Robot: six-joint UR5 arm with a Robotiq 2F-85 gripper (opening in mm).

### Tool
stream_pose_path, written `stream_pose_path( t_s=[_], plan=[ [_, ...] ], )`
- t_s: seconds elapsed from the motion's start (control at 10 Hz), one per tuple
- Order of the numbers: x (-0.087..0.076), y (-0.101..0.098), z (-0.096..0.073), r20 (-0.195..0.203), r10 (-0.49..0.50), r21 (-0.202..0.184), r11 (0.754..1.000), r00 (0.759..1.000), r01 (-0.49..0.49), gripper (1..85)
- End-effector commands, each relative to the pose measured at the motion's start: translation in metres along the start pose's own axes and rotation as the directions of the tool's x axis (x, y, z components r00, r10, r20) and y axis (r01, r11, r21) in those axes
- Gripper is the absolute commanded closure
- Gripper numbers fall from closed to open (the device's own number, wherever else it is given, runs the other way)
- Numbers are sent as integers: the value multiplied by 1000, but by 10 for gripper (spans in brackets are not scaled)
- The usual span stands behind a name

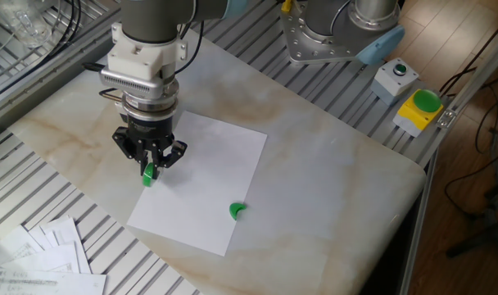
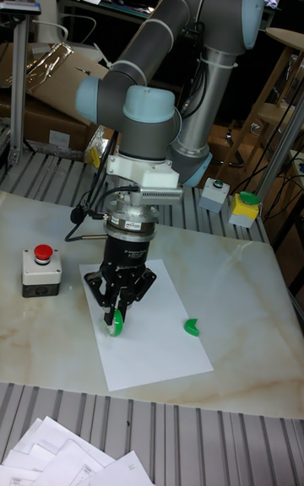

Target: Use the correction tape on paper

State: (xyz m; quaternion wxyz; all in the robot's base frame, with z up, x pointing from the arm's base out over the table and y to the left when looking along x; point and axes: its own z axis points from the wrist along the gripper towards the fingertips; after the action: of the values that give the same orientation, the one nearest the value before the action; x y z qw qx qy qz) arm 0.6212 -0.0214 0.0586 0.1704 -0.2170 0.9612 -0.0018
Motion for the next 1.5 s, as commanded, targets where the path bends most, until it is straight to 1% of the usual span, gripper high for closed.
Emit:
stream_pose_path(
  t_s=[0.0,0.2,0.7,1.4],
  plan=[
    [7,1,0,4,17,-10,1000,1000,-17,840],
    [9,5,1,6,30,-20,999,1000,-29,840],
    [13,4,4,10,23,-17,1000,1000,-23,840],
    [8,4,5,28,22,-18,1000,999,-21,840]
  ],
)
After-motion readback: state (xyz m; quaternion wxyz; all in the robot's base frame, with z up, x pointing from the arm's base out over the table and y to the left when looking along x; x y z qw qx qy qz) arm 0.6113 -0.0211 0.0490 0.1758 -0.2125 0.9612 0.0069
